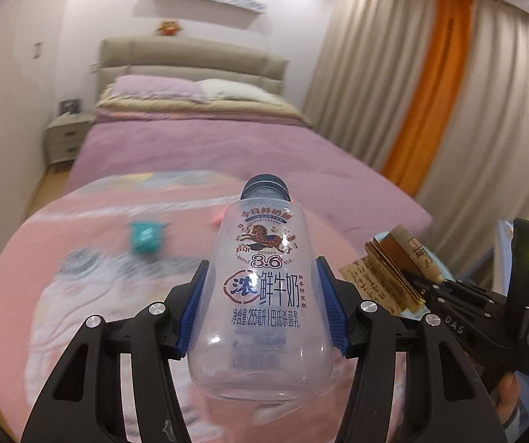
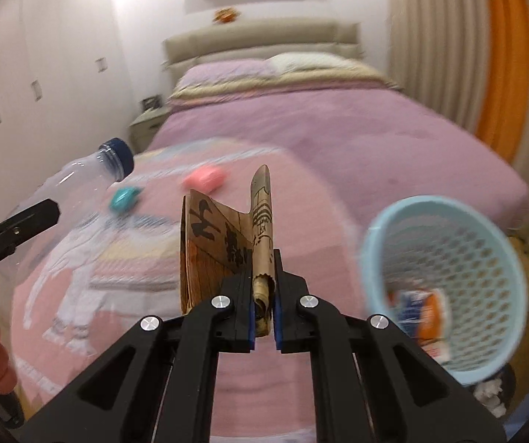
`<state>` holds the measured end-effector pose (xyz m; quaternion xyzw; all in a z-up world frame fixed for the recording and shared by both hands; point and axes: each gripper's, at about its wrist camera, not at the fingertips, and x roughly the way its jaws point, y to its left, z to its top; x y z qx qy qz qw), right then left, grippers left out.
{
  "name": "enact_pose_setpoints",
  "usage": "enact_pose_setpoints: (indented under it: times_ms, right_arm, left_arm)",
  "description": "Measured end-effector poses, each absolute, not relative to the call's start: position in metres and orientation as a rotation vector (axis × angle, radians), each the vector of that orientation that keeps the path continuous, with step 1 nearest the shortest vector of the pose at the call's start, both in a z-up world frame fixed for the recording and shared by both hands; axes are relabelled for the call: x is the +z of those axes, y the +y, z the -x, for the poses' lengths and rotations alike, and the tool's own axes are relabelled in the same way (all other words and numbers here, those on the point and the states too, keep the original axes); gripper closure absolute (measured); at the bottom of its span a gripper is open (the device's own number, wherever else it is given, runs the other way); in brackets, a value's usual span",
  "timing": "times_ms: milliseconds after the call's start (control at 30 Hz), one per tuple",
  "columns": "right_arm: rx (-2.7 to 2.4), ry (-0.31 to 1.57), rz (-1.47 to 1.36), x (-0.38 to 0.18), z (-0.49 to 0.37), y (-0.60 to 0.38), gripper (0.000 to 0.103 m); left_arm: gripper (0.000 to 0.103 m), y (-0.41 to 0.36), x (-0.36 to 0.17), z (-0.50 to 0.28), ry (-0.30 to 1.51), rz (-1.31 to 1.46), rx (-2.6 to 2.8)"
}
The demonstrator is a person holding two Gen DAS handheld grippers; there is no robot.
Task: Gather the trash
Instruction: 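Carry the bottle and paper bag over the basket and open both grippers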
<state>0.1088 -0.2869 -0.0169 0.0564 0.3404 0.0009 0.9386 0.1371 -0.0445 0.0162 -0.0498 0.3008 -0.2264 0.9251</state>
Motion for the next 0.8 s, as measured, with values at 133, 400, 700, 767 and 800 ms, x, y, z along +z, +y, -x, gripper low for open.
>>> enact_pose_setpoints:
  times_ms: [133,400,700,767,800]
  right_arm:
    - [-0.103,0.651,-0.156,-0.005,-0.097,-0.329,0.098]
    - [-0.265,0.638,-0.277,-0.006,-0.082,-0.409,0.098]
    - [-0.379,0.724,-0.384,-0.034,-0.078,-0.471,0.098]
    - [-0.386,0.740,-0.409,-0.042,-0.078,-0.479,0.097]
    - [-0.374,0.745,-0.427,-0.046,-0.079,-0.483,0.097]
  left_arm:
    - [0.050,-0.092,0.027,-0.142,0.582,0.062,-0.552]
    - [0.049,-0.183,0.023,-0.163,0.631,0.000,-0.698]
    - [0.049,-0.249,-0.014,-0.191,0.750,-0.009,-0.780]
    - [0.049,-0.256,-0.020,-0.193,0.772,0.002,-0.799]
    - [0.049,-0.258,-0.023,-0.194,0.785,0.008,-0.810]
